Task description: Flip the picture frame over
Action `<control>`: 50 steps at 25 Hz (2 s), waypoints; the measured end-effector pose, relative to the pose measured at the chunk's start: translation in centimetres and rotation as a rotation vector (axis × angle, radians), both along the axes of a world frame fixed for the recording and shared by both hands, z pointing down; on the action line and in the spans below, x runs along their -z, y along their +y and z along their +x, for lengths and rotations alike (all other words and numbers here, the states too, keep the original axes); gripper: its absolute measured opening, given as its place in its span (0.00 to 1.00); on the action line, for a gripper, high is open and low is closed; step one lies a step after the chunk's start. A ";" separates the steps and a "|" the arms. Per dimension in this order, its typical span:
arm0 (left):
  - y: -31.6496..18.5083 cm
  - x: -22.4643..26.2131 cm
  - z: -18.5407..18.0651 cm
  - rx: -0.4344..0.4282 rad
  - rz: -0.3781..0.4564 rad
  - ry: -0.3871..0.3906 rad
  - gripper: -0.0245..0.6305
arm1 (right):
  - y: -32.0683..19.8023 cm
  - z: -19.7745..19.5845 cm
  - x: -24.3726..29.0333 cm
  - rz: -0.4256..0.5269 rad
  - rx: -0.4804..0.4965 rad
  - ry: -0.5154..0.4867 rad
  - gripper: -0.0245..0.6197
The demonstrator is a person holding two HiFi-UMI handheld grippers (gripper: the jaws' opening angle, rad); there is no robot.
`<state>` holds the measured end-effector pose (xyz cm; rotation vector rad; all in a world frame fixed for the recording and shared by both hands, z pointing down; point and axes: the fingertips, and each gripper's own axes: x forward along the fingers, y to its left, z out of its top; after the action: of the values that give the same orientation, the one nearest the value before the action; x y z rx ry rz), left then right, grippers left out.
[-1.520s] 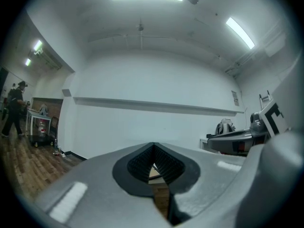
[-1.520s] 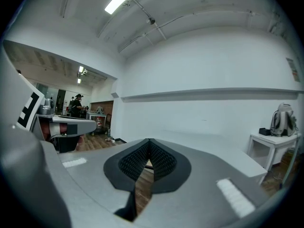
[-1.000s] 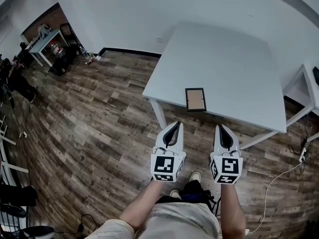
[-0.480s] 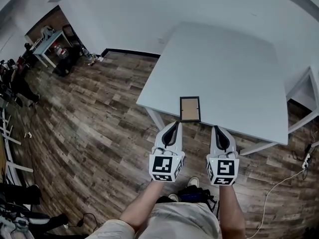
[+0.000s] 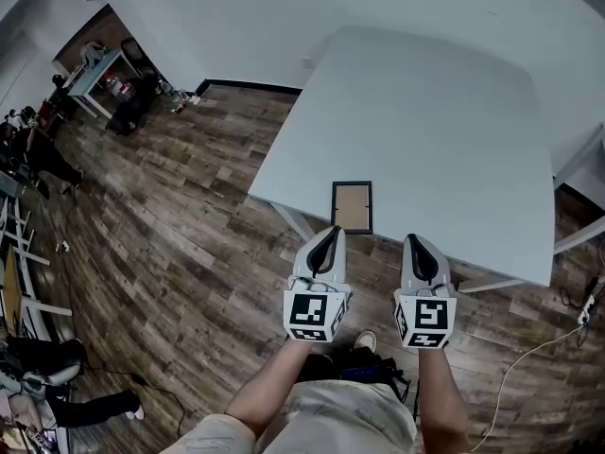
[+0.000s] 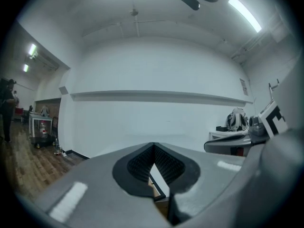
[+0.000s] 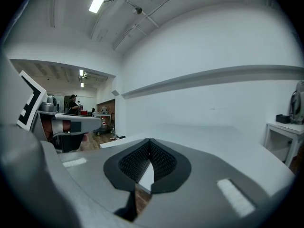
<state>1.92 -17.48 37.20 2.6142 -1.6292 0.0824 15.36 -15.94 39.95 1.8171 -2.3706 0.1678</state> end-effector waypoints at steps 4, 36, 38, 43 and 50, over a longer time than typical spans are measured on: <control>-0.4 -1.1 -0.3 0.004 -0.018 0.012 0.04 | -0.4 -0.1 -1.1 -0.016 0.003 0.001 0.08; -4.5 -15.7 -4.2 -0.001 -0.315 0.083 0.13 | 0.7 -3.9 -11.3 -0.229 -0.060 0.050 0.08; -4.6 -16.2 -4.4 0.004 -0.340 0.113 0.15 | 0.8 -4.1 -11.6 -0.234 -0.058 0.050 0.08; -5.1 -17.6 -4.7 0.007 -0.413 0.223 0.18 | 0.7 -4.4 -11.9 -0.245 -0.055 0.043 0.08; -5.7 -19.1 -4.7 0.038 -0.531 0.504 0.21 | 0.5 -4.7 -12.0 -0.249 -0.044 0.042 0.08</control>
<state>-2.81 -23.14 56.33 1.9941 -1.2644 -0.1207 10.64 -15.47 51.96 1.7383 -2.1705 0.4056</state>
